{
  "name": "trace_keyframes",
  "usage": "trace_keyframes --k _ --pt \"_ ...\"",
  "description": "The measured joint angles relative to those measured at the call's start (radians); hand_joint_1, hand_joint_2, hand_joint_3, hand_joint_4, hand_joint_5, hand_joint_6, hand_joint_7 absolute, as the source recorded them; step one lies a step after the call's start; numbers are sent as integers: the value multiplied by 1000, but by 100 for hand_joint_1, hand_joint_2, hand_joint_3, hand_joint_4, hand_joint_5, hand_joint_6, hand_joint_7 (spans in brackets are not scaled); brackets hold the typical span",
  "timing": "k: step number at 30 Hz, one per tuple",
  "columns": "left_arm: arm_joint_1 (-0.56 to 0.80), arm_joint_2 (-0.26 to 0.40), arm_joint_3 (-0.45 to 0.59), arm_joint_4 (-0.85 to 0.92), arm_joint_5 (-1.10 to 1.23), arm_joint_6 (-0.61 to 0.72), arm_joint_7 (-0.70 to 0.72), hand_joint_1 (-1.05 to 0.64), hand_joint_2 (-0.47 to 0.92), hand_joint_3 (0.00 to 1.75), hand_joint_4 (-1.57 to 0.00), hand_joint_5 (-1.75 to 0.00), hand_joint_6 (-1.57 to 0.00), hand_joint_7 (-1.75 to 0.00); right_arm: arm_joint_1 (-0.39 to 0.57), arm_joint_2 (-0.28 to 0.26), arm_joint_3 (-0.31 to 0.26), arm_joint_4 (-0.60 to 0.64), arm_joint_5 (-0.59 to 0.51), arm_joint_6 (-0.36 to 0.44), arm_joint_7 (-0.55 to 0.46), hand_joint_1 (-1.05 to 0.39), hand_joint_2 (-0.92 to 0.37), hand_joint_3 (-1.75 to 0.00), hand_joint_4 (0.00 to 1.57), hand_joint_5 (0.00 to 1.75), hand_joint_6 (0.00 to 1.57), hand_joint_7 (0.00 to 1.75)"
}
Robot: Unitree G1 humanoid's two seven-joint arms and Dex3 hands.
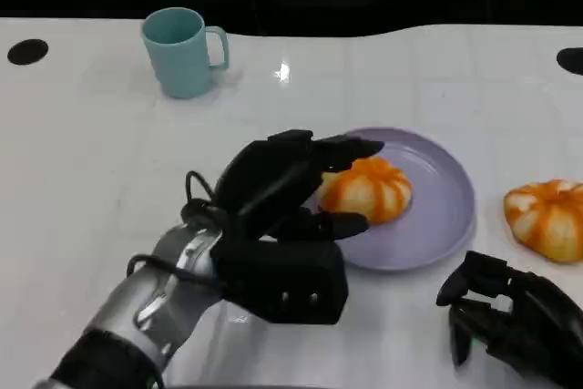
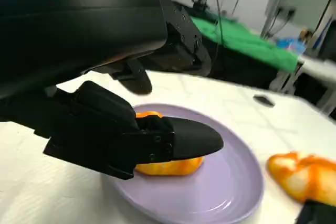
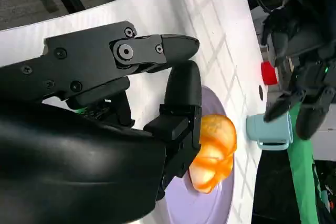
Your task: Grasp the bread from the table and place it into the plate.
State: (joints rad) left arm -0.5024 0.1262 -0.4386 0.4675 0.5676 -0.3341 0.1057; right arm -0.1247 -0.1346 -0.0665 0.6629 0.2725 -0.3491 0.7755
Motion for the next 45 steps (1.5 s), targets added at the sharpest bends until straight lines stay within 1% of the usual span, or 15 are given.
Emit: trace_keyframes --k 2,3,7,9,10,12,15,18,23,27,34,35,38,41,45 --pt "26 0 22 -5 -26 -35 3 -57 92 40 -46 -127 -62 -55 0 0 -1 2 0 -3 1 -51 -92 -24 65 175 69 134" --pt "37 0 32 -7 -47 -54 3 -56 92 39 -47 -128 -61 -59 -1 0 -1 2 0 -3 1 -51 -92 -24 65 175 69 134" --pt "67 -3 64 -11 -112 -112 -2 -54 92 38 -48 -128 -60 -63 -2 0 -2 3 5 4 3 -51 -92 -23 66 175 70 133" --pt "68 -3 66 -11 -119 -119 -2 -50 92 40 -47 -136 -60 -68 -2 0 -2 3 5 5 4 -51 -92 -24 66 175 70 133" --pt "73 -3 71 -16 -135 -125 -12 -49 92 40 -46 -140 -59 -70 -3 0 -2 3 4 6 4 -51 -92 -24 66 175 70 133" --pt "113 -4 91 -42 -214 -149 -62 -45 92 41 -44 -151 -57 -81 -5 0 0 2 2 5 5 -51 -92 -24 67 175 70 133" --pt "186 -5 113 -66 -323 -165 -139 -43 92 44 -44 -151 -54 -92 -4 -1 -1 1 -1 5 0 -51 -92 -24 66 175 70 133" --pt "231 -6 137 -75 -395 -180 -199 -47 92 45 -47 -152 -54 -96 -3 -1 -1 1 -2 3 -3 -51 -92 -24 66 175 70 133" --pt "272 -17 175 -91 -478 -213 -255 -64 92 52 -52 -159 -54 -110 -2 -1 0 1 -3 3 -3 -51 -92 -24 67 175 70 132" --pt "309 -23 195 -103 -522 -212 -298 -66 92 52 -52 -159 -53 -113 -2 -2 0 1 -2 4 -3 -51 -92 -24 66 175 71 132" --pt "315 -37 217 -114 -531 -212 -323 -63 92 53 -53 -163 -54 -116 -2 -2 0 1 -2 5 -3 -51 -92 -24 67 175 71 132" --pt "320 -42 220 -115 -547 -216 -330 -64 92 50 -52 -170 -53 -133 -2 -2 0 1 -2 5 -2 -51 -92 -23 67 175 71 132" --pt "411 -70 235 -146 -676 -251 -397 -66 92 46 -54 -174 -52 -148 -1 -1 1 -2 -1 9 -1 -50 -92 -23 68 175 71 133" --pt "497 -88 246 -153 -769 -246 -463 -66 92 44 -59 -175 -53 -152 1 -2 0 -6 -1 13 -3 -50 -92 -23 68 175 72 133" --pt "529 -92 272 -179 -832 -218 -514 -68 92 42 -61 -175 -55 -154 2 -2 2 -8 -4 21 -5 -51 -92 -23 68 175 72 133"
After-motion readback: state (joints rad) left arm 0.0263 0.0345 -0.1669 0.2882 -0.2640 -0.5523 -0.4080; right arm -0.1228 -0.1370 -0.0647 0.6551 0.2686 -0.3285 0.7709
